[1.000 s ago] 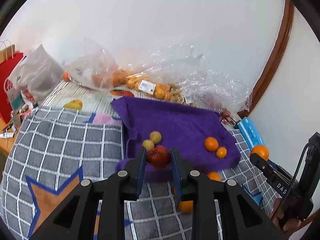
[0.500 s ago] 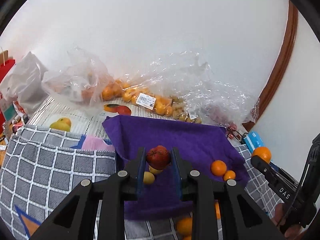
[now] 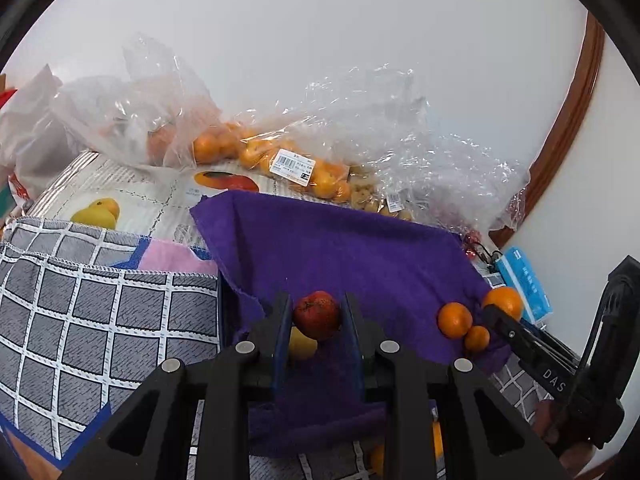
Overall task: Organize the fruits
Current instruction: 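Carry the red fruit and large orange over the purple towel with both tools, then open the right tool to drop the orange while the left tool drops the red fruit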
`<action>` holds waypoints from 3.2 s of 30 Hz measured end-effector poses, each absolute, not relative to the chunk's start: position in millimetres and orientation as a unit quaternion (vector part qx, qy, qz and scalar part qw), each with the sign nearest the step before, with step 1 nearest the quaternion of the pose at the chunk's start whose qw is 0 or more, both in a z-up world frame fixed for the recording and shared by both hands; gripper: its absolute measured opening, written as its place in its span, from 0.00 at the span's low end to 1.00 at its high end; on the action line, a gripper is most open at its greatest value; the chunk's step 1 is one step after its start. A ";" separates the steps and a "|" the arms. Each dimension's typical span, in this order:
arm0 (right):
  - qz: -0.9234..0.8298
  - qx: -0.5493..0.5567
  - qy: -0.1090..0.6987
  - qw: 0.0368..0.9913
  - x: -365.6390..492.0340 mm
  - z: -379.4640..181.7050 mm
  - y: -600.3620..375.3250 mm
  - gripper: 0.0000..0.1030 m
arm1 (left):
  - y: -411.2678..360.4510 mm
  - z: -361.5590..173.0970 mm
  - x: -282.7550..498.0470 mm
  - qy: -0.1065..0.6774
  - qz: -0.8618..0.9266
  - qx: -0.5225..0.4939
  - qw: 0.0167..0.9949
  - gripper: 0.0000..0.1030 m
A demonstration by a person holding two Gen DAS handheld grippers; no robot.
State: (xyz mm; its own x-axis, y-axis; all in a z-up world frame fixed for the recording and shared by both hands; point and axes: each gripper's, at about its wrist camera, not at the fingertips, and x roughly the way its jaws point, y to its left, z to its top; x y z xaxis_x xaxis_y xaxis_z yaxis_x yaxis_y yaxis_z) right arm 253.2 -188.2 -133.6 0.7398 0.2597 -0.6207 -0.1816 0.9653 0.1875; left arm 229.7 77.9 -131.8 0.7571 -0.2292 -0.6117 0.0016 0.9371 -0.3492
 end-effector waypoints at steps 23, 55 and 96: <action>0.131 0.047 0.400 0.906 266.0 -169.4 -180.5 0.38 | 70.6 -159.3 243.5 0.390 -0.076 -0.172 0.901 0.23; 0.119 0.014 0.354 0.927 253.1 -155.6 -172.4 0.65 | 62.1 -156.1 239.3 0.383 -0.102 -0.163 0.904 0.35; 0.099 -0.016 0.310 0.945 202.2 -100.1 -167.4 0.69 | 56.7 -102.6 184.6 0.324 -0.086 -0.090 0.938 0.40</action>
